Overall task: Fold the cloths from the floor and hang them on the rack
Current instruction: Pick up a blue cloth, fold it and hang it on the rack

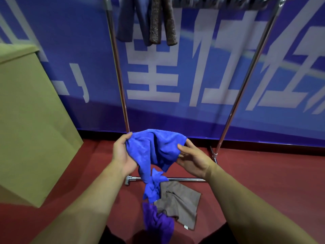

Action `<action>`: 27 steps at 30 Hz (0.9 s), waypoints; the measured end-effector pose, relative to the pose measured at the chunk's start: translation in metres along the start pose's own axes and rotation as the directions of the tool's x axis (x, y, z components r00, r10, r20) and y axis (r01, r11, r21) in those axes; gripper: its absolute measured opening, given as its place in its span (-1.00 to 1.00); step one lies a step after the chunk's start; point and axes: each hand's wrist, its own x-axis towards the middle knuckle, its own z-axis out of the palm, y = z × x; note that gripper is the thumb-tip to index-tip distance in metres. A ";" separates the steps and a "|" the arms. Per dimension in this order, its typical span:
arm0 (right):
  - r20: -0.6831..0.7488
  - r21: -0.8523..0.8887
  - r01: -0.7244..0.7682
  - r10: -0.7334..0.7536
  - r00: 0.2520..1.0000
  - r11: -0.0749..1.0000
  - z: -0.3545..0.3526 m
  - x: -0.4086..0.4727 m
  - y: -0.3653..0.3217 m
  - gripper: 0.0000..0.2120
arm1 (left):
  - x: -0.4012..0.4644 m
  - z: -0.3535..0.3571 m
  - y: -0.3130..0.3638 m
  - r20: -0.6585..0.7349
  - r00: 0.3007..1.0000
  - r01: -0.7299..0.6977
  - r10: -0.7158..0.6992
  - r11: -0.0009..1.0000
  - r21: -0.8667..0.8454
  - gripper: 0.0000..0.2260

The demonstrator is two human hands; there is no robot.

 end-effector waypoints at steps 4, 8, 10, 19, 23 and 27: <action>-0.096 -0.120 0.087 -0.099 0.990 0.989 0.003 0.006 0.007 -0.49 | 0.006 0.001 -0.005 0.003 1.000 0.030 -0.030 0.998 0.062 -0.62; -0.195 -0.309 0.162 -0.229 0.954 0.937 0.000 0.013 0.013 -0.57 | 0.008 0.002 -0.009 -0.059 0.997 0.058 -0.047 0.980 0.193 -0.61; -0.255 -0.407 0.177 -0.298 0.920 0.896 0.000 0.012 0.011 -0.58 | 0.011 -0.001 -0.008 -0.110 0.994 0.040 -0.018 0.980 0.195 -0.67; -0.366 -0.613 0.197 -0.497 0.787 0.765 -0.016 0.003 0.002 -0.39 | 0.024 -0.026 0.003 -0.299 0.952 0.040 0.060 0.948 0.316 -0.73; -0.391 -0.653 0.175 -0.526 0.755 0.737 -0.019 -0.003 -0.003 -0.37 | 0.015 -0.028 0.010 -0.266 0.963 0.132 -0.048 0.943 0.307 -0.73; -0.425 -0.659 0.137 -0.517 0.743 0.739 -0.027 -0.006 -0.007 -0.50 | 0.003 -0.028 0.015 -0.202 0.970 0.205 -0.139 0.911 0.358 -0.71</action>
